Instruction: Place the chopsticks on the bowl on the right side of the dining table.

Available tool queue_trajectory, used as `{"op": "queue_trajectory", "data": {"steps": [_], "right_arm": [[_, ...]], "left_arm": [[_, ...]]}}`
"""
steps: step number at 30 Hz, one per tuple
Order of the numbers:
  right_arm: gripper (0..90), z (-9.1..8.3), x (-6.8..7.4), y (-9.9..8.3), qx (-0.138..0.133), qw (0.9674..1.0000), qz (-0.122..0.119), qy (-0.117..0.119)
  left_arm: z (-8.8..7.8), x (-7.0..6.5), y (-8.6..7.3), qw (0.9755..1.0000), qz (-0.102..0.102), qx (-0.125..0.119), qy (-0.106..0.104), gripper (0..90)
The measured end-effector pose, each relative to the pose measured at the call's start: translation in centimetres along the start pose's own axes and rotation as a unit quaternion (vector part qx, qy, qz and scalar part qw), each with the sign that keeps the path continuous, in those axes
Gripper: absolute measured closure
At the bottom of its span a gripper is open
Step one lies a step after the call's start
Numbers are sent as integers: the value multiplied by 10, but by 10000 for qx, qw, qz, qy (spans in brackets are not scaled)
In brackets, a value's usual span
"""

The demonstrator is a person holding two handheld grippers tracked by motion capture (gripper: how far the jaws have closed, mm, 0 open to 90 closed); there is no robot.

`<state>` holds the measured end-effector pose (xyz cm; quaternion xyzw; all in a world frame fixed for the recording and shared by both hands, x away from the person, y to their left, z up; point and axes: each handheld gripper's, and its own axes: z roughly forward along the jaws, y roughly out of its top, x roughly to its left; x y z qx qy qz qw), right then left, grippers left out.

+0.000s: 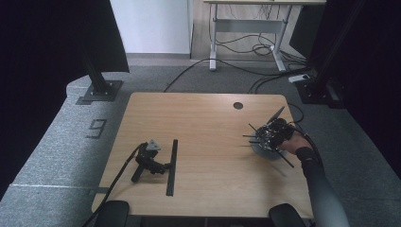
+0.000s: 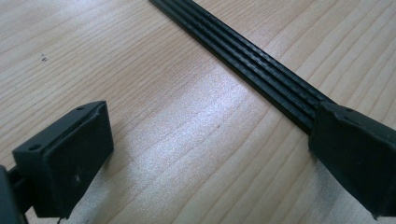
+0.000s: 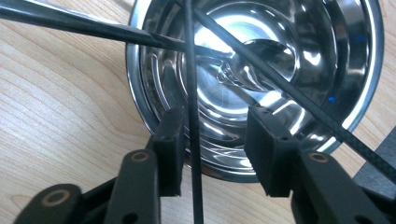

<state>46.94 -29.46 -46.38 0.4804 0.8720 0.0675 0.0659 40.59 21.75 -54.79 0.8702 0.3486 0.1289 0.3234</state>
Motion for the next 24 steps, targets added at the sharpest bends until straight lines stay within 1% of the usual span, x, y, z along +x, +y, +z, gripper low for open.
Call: {"op": "queue_trajectory", "data": {"steps": [3, 6, 8, 13, 15, 17, 19, 21, 24], "right_arm": [[492, -2, -4, -5, -33, 10000, 77, -21], [468, -3, -6, -11, -65, 9998, 164, -60], [463, -2, -7, -13, -64, 9998, 160, -77], [443, -3, -11, -17, -115, 9993, 239, -270], [431, -4, -13, -19, -133, 9992, 239, -299], [423, -4, -15, -21, -108, 9991, 215, -356], [419, -4, -16, -22, -91, 9987, 243, -444], [418, -4, -18, -24, -132, 9982, 246, -529], [421, -5, -22, -26, -281, 9977, 331, -527]], "left_arm": [[0, 0, 0, 10000, 0, -1, 1, 0], [0, 0, 0, 10000, 0, -2, 0, 0], [0, 0, 0, 10000, 1, -2, 0, 0], [0, 0, 0, 10000, -1, -1, 0, 0], [0, 0, 0, 10000, 1, -1, 0, 0], [0, 0, 0, 10000, -2, -3, 0, 0], [0, 0, 0, 10000, -1, -4, 0, 0], [0, 0, 0, 10000, -2, -3, 0, 0], [0, 0, 0, 10000, -2, -4, 0, 0]]}}
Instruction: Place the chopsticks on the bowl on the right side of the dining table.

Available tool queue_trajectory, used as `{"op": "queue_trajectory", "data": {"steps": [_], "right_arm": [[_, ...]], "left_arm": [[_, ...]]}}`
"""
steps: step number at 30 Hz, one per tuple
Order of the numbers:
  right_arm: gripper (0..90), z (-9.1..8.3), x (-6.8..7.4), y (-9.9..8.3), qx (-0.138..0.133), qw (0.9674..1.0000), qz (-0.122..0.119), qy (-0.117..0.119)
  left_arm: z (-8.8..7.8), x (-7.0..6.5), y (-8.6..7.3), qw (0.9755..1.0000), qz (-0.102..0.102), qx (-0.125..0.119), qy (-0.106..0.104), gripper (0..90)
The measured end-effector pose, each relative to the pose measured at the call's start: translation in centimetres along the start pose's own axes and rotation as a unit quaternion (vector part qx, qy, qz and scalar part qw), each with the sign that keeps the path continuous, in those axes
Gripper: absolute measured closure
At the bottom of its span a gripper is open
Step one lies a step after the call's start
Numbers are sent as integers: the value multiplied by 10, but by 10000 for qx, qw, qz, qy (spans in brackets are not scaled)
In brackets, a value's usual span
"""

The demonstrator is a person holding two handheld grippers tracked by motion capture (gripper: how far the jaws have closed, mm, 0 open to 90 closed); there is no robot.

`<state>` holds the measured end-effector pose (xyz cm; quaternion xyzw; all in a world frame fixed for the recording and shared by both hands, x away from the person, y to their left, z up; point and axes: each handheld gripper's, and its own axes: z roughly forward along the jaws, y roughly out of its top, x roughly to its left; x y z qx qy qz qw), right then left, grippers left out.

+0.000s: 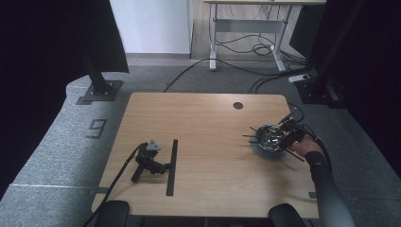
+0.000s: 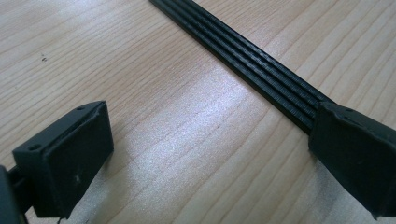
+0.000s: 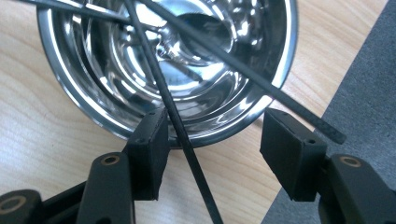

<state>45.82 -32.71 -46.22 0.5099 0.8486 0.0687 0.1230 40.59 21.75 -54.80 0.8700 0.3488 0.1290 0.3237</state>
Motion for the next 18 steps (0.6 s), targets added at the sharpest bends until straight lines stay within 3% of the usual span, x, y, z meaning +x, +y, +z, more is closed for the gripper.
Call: {"op": "queue_trajectory", "data": {"steps": [18], "right_arm": [[424, 1, -8, -1, -3, 9986, 134, -508]], "left_arm": [[0, 0, 0, 10000, 0, 2, 0, 0]]}}
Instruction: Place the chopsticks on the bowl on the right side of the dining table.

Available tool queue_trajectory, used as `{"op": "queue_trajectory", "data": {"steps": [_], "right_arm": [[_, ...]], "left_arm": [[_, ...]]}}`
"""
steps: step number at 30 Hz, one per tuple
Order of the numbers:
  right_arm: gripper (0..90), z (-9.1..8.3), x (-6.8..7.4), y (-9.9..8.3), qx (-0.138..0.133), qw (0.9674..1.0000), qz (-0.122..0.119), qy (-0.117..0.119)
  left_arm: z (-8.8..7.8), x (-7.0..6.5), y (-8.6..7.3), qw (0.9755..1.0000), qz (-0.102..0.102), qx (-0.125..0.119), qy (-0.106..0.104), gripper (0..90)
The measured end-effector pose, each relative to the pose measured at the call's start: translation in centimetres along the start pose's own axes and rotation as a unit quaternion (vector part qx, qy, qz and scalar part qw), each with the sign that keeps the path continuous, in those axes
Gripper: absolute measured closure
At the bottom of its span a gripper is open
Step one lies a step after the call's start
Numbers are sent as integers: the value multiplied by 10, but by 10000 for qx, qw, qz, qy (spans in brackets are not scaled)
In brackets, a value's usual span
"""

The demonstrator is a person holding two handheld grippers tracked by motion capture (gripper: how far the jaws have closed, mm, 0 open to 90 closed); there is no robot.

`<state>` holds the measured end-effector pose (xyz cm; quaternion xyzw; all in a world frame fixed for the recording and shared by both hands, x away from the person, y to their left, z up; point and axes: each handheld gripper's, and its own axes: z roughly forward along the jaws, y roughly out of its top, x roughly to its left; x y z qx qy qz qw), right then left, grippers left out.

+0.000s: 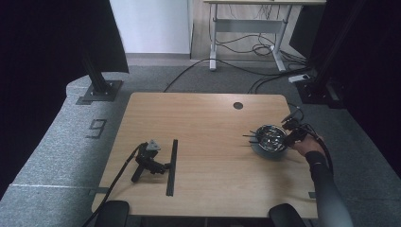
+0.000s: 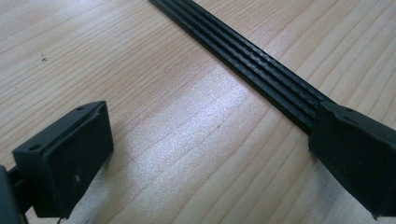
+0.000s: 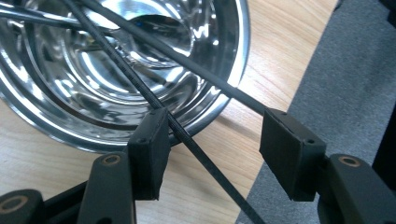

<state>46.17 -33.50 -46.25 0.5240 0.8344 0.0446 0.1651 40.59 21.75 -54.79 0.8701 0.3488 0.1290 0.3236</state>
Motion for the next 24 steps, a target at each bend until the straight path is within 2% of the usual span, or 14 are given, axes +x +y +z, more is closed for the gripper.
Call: {"op": "queue_trajectory", "data": {"steps": [14, 20, 24], "right_arm": [[425, 4, -4, 0, -161, 9995, 168, -220], [426, 6, -6, -2, -244, 9991, 262, -228], [420, 3, -4, -4, -328, 9990, 223, -221]], "left_arm": [[0, 0, 0, 10000, 0, 4, -1, 0], [0, 0, 0, 10000, 1, 5, 0, 0], [0, 0, 0, 10000, 0, 3, -1, 0]]}}
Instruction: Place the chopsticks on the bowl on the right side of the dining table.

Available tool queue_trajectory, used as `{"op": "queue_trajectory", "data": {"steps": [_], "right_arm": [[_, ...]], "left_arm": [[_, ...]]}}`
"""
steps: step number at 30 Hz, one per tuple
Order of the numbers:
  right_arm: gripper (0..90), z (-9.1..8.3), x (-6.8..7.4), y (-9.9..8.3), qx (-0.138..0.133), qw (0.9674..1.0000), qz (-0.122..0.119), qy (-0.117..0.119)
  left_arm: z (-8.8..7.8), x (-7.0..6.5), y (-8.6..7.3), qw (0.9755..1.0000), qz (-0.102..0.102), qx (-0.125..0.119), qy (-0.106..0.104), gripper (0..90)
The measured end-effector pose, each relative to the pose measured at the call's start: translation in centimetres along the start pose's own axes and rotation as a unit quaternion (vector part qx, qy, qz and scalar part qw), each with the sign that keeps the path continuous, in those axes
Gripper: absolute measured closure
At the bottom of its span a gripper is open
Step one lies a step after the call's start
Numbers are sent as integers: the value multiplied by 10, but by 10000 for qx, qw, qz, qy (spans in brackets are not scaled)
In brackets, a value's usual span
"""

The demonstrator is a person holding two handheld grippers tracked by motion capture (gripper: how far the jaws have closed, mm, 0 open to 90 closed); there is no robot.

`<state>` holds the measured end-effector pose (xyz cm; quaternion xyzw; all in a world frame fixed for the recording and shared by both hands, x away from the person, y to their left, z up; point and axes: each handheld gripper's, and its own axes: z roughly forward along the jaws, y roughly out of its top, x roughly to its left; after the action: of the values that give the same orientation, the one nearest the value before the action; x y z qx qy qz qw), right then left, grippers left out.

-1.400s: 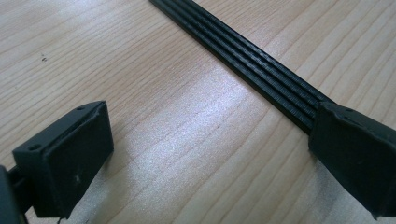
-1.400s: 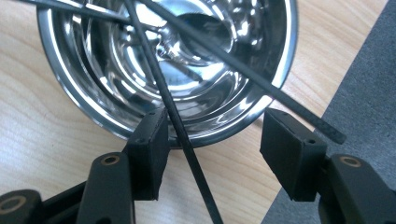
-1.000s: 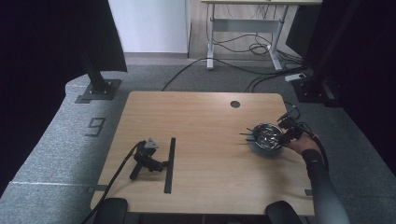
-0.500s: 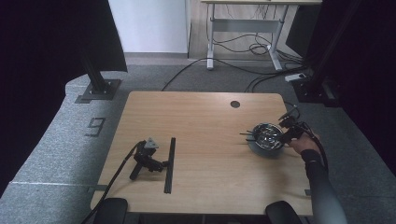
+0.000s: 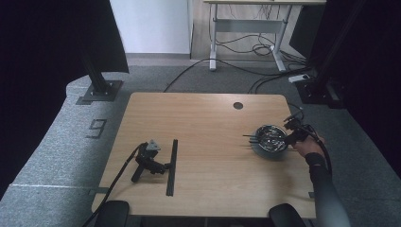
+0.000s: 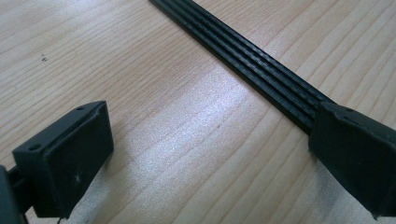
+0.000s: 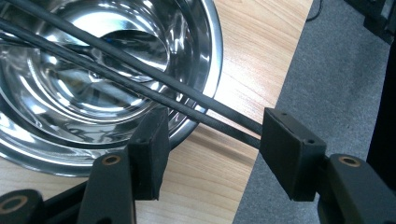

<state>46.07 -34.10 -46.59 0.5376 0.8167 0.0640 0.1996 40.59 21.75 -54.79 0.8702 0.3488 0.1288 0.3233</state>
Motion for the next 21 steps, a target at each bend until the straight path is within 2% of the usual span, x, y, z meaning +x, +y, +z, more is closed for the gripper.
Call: {"op": "queue_trajectory", "data": {"steps": [7, 11, 15, 18, 21], "right_arm": [[402, -15, 13, -7, -393, 9992, -69, 95], [431, -23, 22, -14, -697, 9972, 15, 265], [511, -28, 33, -20, -1031, 9937, 138, 413], [611, -31, 38, -24, -1368, 9882, 297, 616], [704, -30, 43, -28, -1575, 9844, 386, 688]], "left_arm": [[0, 0, 0, 10000, -8, -2, -1, 0], [0, 0, 0, 10000, -11, -11, 0, 0], [0, 0, 0, 10000, -5, -10, 0, 0], [0, 0, 0, 10000, -4, -10, -1, 0], [0, 0, 0, 10000, -3, -10, -1, 0]]}}
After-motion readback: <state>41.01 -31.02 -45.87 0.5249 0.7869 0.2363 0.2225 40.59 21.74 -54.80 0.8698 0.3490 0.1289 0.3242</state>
